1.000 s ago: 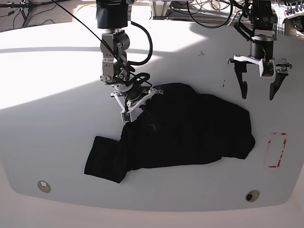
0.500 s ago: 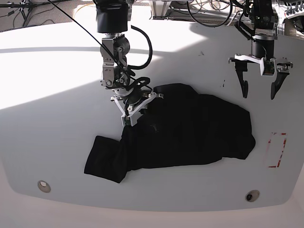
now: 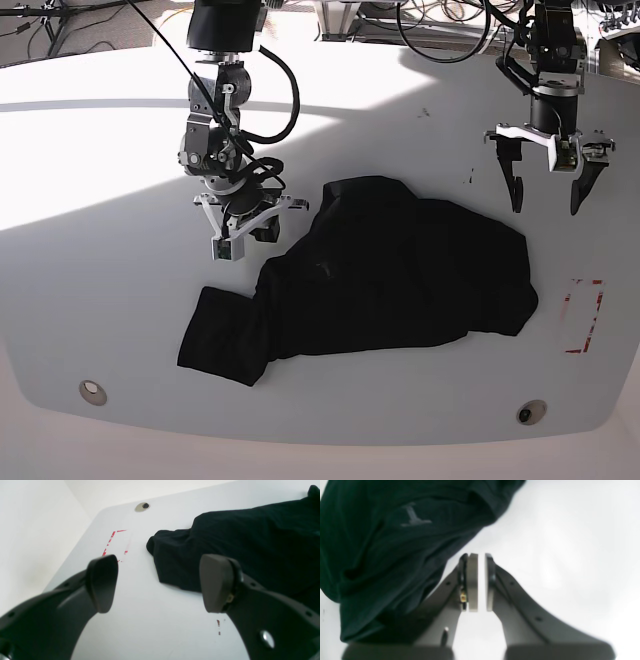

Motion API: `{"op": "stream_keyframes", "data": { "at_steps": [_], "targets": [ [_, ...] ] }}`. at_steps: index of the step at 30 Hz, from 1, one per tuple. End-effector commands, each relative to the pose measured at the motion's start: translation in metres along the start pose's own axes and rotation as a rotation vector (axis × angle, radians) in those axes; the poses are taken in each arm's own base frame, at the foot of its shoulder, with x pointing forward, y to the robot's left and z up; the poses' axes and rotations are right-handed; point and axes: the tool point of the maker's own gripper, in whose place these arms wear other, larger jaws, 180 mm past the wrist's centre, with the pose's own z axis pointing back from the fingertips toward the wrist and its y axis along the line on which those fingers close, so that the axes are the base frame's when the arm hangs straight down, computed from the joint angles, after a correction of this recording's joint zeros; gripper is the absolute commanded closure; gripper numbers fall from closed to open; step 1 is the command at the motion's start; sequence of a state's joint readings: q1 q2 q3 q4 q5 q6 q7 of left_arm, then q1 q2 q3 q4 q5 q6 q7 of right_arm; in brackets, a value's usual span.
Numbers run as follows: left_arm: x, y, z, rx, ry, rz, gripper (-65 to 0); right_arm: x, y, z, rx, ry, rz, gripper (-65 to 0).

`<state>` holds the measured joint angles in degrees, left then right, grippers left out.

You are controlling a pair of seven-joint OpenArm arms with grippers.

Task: Fold the T-shirt properly
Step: 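Lower the left gripper onto the shirt edge nearest it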

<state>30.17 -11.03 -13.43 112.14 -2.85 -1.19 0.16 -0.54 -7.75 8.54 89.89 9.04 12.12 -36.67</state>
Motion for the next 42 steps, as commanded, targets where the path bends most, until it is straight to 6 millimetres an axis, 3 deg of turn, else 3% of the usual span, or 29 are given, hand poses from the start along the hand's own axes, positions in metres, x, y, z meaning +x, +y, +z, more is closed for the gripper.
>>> {"op": "stream_keyframes", "data": {
  "at_steps": [1, 3, 9, 23, 31, 35, 37, 42],
  "targets": [
    [0.010, 0.006, -0.016, 0.018, -0.023, -0.001, -49.2, 0.016, 0.015, 0.003, 0.043, -0.049, 0.025, -3.1],
    [-0.002, 0.020, -0.058, 0.063, 0.093, 0.025, -49.6, 0.004, 0.014, 0.008, 0.044, -0.007, 0.052, -2.2],
    [-0.005, 0.027, -0.087, 0.084, 0.150, 0.058, -51.4, 0.004, 0.013, 0.016, 0.038, -0.008, 0.067, -2.2],
    [0.010, 0.019, -0.116, 0.071, 0.171, 0.118, -52.6, 0.008, 0.010, 0.034, 0.028, -0.009, 0.097, -0.7],
    [0.005, 0.013, -0.118, 0.063, 0.197, 0.115, -51.4, 0.019, 0.015, 0.036, 0.038, -0.049, 0.108, 0.0],
    [0.002, 0.017, -0.118, 0.068, 0.211, 0.114, -51.2, 0.018, 0.024, 0.034, 0.059, -0.047, 0.109, -5.8],
    [-0.003, 0.023, -0.113, 0.078, 0.217, 0.111, -51.1, 0.017, 0.028, 0.028, 0.070, -0.032, 0.103, -19.1],
    [-0.004, 0.027, -0.108, 0.079, 0.209, 0.103, -50.6, 0.013, 0.028, 0.014, 0.077, -0.006, 0.091, -34.9]
  ]
}}
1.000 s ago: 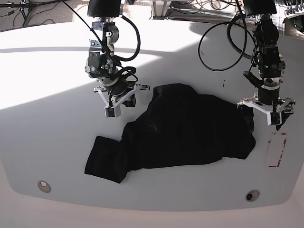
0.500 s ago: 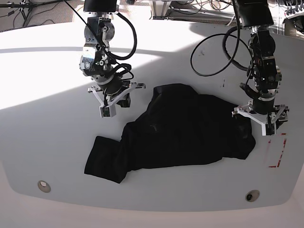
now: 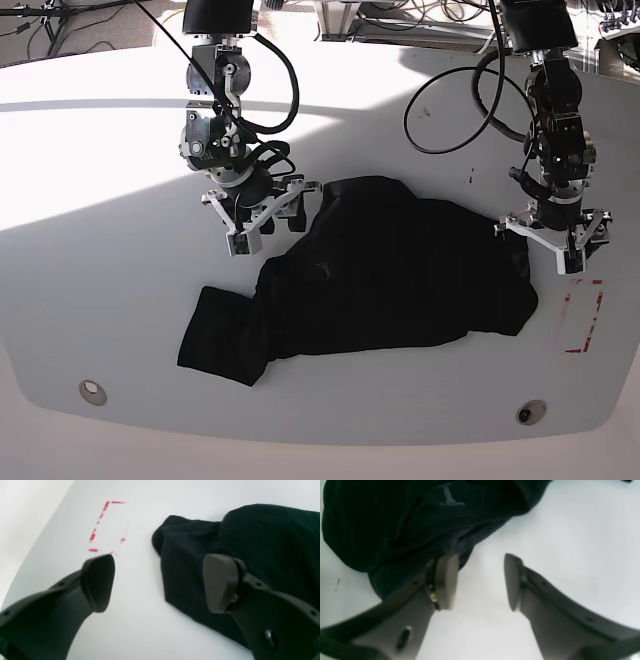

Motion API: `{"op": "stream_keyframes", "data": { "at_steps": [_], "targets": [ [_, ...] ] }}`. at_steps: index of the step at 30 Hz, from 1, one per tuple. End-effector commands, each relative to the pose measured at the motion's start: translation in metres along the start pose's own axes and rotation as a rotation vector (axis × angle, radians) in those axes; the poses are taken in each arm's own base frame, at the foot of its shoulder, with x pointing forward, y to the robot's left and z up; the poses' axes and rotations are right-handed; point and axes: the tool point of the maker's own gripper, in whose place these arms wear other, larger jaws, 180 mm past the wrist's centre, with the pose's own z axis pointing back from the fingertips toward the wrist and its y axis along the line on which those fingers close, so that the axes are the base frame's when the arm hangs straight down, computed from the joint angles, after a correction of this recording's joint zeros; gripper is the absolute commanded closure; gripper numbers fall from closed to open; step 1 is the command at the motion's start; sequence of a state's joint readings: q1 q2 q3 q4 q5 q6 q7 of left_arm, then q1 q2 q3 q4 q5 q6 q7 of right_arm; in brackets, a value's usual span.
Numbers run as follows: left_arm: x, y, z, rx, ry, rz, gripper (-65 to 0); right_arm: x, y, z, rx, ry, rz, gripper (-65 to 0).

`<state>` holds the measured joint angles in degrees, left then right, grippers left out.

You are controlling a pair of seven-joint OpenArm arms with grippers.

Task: Fold the T-shirt properly
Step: 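Lower the left gripper onto the shirt edge nearest it, then grasp the shirt edges with both grippers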

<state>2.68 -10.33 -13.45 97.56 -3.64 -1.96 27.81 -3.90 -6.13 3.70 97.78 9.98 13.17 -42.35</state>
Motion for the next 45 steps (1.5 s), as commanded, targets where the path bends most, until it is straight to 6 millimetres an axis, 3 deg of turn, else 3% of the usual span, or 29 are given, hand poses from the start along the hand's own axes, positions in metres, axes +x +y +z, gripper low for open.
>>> {"op": "stream_keyframes", "data": {
  "at_steps": [1, 3, 5, 17, 27, 45],
  "targets": [
    [0.017, 0.004, 0.003, 0.000, -0.062, -0.018, -50.6, 0.016, 0.001, -0.010, 0.014, -0.039, -0.007, -37.4],
    [0.018, 0.005, 0.005, -0.005, -0.072, -0.026, -50.5, 0.014, -0.002, -0.018, 0.014, -0.023, -0.017, -41.1],
    [0.014, 0.003, 0.007, -0.021, -0.061, -0.038, -51.2, 0.015, -0.008, -0.044, 0.023, 0.022, -0.041, -45.0],
    [0.009, 0.002, 0.007, -0.026, -0.045, -0.031, -51.7, 0.007, 0.000, -0.073, 0.081, 0.093, -0.093, -43.8],
    [0.006, 0.001, 0.010, -0.025, -0.038, -0.039, -51.9, 0.008, 0.011, -0.083, 0.139, 0.102, -0.151, -42.1],
    [0.011, 0.004, 0.007, -0.019, -0.056, -0.028, -51.9, 0.000, 0.030, -0.081, 0.268, 0.055, -0.361, -41.0]
  ]
}}
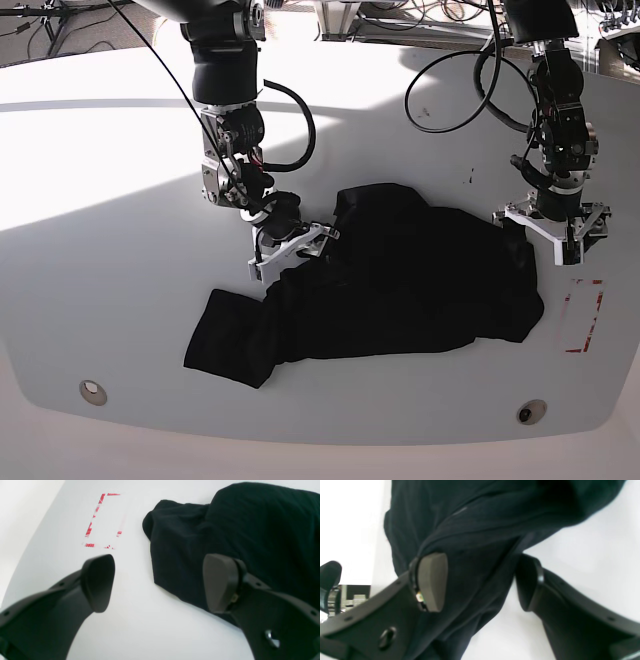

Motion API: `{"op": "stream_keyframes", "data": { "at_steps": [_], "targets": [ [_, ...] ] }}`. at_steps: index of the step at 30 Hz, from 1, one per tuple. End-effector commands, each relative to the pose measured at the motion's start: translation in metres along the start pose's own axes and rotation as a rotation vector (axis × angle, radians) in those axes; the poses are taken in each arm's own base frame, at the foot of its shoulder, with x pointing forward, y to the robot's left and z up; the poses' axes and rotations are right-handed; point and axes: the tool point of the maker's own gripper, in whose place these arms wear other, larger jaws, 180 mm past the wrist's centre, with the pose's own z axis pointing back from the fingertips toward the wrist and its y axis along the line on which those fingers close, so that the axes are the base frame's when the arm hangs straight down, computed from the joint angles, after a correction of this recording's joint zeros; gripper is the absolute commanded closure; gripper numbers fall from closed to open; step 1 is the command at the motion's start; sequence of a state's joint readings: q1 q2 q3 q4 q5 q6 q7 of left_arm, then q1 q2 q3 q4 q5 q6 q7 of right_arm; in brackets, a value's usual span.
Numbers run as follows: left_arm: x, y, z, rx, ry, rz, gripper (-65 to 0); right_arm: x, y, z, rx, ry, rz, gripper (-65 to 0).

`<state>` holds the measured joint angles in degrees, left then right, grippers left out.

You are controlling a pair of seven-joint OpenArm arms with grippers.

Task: Fold the T-shirt properly
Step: 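Grasp the shirt edges with both grippers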

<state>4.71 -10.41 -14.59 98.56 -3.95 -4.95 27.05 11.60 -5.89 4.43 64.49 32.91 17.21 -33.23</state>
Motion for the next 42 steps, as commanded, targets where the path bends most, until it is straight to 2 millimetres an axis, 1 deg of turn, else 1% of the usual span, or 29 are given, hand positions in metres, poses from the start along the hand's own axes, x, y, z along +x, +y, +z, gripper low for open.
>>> {"op": "stream_keyframes", "data": {
  "at_steps": [1, 4, 6, 12, 22, 26, 28, 30, 36, 38, 39, 42],
  "targets": [
    [0.017, 0.006, 0.000, 0.013, -0.056, -0.004, -51.9, -0.002, 0.000, -0.001, -0.019, 0.039, 0.015, -41.0],
    [0.016, 0.006, 0.000, 0.012, -0.054, -0.002, -51.9, -0.001, 0.000, -0.002, -0.021, 0.041, 0.018, -40.9],
    [0.017, 0.006, 0.001, 0.013, -0.056, -0.009, -51.8, -0.003, 0.007, -0.005, -0.006, 0.048, 0.029, -41.1],
    [0.017, 0.006, 0.001, 0.012, -0.056, -0.008, -51.8, -0.006, 0.009, -0.008, -0.010, 0.064, 0.051, -40.5],
    [0.018, 0.006, 0.001, 0.012, -0.057, -0.012, -51.7, -0.017, 0.025, -0.017, 0.011, 0.111, 0.133, -41.9],
    [0.017, 0.006, 0.001, 0.013, -0.055, -0.013, -51.6, -0.022, 0.026, -0.019, 0.011, 0.124, 0.144, -41.1],
    [0.017, 0.007, 0.000, 0.016, -0.053, -0.010, -51.6, -0.025, 0.020, -0.019, -0.003, 0.129, 0.142, -37.2],
    [0.017, 0.007, 0.000, 0.016, -0.053, -0.011, -51.6, -0.026, 0.018, -0.019, -0.008, 0.133, 0.141, -33.2],
    [0.015, 0.008, -0.002, 0.019, -0.048, -0.005, -51.5, -0.023, 0.017, -0.019, -0.014, 0.126, 0.147, -18.7],
    [0.015, 0.010, -0.003, 0.024, -0.048, 0.000, -51.3, -0.015, 0.015, -0.018, -0.017, 0.105, 0.137, -2.0],
    [0.015, 0.011, -0.004, 0.025, -0.046, 0.001, -51.3, -0.014, 0.015, -0.018, -0.017, 0.104, 0.137, -0.4],
    [0.013, 0.011, -0.004, 0.026, -0.041, 0.005, -51.2, -0.012, 0.014, -0.017, -0.018, 0.101, 0.135, 0.0]
  ]
}}
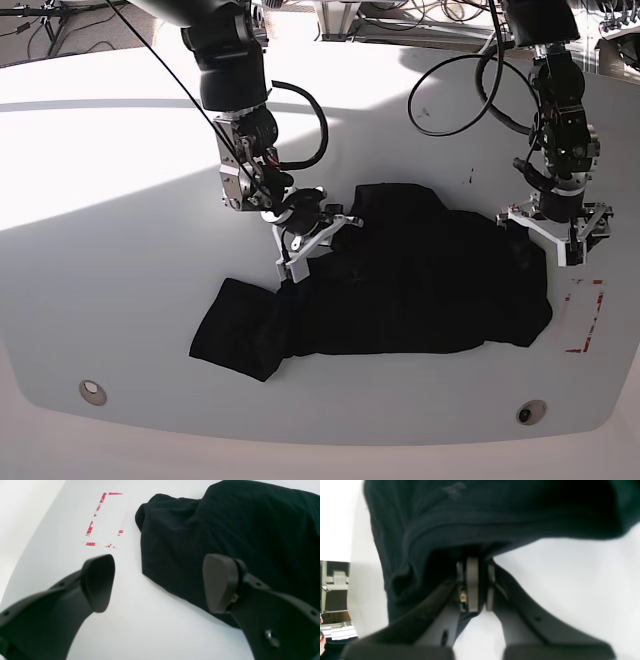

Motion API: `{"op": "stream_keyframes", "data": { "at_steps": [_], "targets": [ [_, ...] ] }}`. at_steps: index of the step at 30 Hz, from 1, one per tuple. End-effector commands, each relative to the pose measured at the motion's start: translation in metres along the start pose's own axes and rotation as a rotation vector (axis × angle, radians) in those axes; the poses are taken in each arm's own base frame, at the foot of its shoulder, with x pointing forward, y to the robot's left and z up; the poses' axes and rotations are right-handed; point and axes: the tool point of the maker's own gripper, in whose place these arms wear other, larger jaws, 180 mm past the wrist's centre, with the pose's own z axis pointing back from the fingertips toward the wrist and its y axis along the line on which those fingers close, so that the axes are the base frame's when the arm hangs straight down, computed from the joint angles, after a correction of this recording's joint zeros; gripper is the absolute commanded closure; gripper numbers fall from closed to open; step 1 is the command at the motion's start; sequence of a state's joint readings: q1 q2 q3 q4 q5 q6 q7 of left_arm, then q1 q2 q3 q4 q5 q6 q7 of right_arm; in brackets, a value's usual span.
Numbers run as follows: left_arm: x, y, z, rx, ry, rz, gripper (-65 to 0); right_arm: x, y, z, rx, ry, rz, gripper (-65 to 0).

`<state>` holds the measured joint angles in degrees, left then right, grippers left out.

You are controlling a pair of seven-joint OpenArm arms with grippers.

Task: Fold the T-shirt properly
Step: 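Grasp the shirt edges with both grippers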

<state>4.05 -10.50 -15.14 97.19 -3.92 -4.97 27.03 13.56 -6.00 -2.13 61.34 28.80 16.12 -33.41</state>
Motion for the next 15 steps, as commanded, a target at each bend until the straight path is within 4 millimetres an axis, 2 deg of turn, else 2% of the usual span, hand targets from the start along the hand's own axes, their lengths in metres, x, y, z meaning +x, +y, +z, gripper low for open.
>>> {"op": "stream_keyframes", "data": {
  "at_steps": [1, 6, 8, 15],
  "targets": [
    [0.016, 0.006, 0.000, 0.016, -0.052, -0.002, -51.2, 0.013, -0.001, 0.002, -0.009, -0.014, 0.023, 0.0],
    [0.017, 0.009, 0.001, 0.023, -0.054, 0.002, -51.2, 0.021, -0.003, 0.008, -0.011, -0.035, 0.031, 0.0],
    [0.019, 0.013, 0.003, 0.032, -0.057, 0.006, -51.3, 0.034, 0.001, 0.020, -0.002, -0.069, 0.073, 0.0],
    [0.019, 0.014, 0.002, 0.037, -0.053, 0.007, -51.4, 0.047, 0.009, 0.047, 0.004, -0.115, 0.139, 0.0]
  ]
}}
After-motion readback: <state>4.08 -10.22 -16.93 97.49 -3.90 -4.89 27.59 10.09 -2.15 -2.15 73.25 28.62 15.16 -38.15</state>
